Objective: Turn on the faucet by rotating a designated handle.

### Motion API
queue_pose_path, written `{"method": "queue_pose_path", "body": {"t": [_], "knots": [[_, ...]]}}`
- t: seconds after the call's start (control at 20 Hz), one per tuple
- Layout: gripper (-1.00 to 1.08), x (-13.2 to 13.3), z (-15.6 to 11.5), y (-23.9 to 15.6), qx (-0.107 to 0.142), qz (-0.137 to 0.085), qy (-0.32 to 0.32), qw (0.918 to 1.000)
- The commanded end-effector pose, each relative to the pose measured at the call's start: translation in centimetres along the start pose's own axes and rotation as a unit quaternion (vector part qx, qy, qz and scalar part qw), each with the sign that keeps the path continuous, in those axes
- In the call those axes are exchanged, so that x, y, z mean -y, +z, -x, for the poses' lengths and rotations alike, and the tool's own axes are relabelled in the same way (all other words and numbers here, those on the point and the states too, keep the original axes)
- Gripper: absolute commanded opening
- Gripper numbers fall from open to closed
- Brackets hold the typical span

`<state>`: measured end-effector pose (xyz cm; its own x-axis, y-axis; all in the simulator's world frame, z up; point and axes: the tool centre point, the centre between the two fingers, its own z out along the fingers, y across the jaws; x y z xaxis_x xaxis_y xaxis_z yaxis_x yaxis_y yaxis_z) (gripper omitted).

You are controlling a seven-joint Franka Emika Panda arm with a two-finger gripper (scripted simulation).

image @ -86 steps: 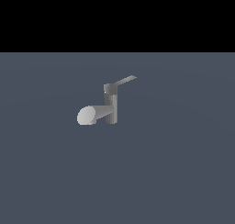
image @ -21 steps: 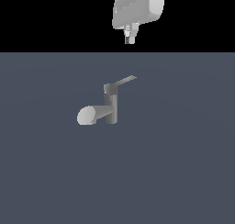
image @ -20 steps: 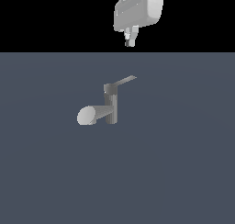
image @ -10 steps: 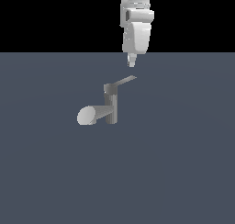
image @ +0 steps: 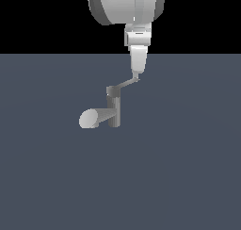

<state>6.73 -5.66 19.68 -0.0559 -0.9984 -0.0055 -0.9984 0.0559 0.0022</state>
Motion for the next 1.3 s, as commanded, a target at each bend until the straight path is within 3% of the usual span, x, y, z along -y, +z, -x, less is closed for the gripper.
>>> {"method": "queue_pose_path", "body": {"t": [0.0, 0.5, 1.25], "knots": [[-1.0, 0.3, -0.1, 0.7, -0.001, -0.001, 0.014, 0.9999], [-1.0, 0.6, -0.2, 1.4, -0.003, -0.001, 0.026, 0.9997], [-1.0, -3.8, -0.4, 1.4, -0.003, -0.001, 0.026, 0.9997]]}}
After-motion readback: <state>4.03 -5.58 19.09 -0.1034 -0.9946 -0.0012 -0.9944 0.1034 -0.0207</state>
